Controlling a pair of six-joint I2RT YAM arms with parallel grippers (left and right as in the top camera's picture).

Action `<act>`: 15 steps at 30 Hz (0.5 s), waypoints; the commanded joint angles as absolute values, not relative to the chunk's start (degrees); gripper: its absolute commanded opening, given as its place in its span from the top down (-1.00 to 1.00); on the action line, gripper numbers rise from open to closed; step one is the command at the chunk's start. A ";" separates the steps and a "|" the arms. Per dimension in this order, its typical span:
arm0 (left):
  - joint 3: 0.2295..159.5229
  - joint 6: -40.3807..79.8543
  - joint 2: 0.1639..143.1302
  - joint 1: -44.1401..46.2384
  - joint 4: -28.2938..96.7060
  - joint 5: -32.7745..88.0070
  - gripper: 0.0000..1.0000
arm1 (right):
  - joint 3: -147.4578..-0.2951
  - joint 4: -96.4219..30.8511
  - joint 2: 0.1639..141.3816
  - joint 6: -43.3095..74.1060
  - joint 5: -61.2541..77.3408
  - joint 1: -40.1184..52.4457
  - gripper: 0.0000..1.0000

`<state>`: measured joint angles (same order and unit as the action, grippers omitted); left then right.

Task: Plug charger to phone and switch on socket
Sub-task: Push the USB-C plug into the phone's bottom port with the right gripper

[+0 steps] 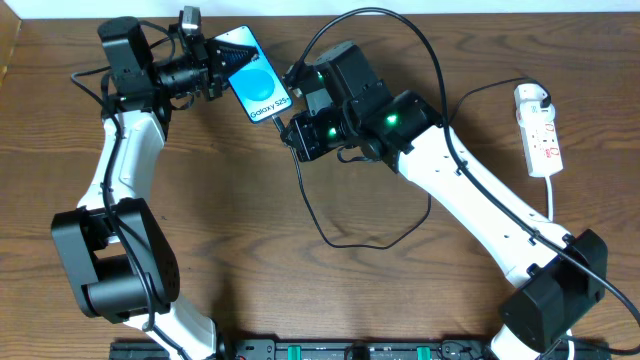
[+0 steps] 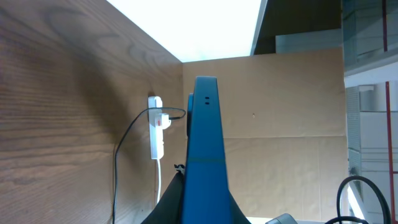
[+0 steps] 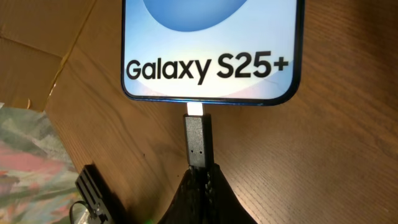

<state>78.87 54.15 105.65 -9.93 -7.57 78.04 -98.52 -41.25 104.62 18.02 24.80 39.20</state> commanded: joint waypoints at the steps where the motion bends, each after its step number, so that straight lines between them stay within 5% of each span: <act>1: 78.96 53.58 104.79 -9.93 -7.84 79.94 0.86 | -99.37 -40.34 103.72 18.41 24.12 39.20 0.98; 15: 78.96 52.18 104.79 -9.91 -7.81 80.55 0.86 | -99.37 -39.53 103.72 20.38 24.10 38.98 0.98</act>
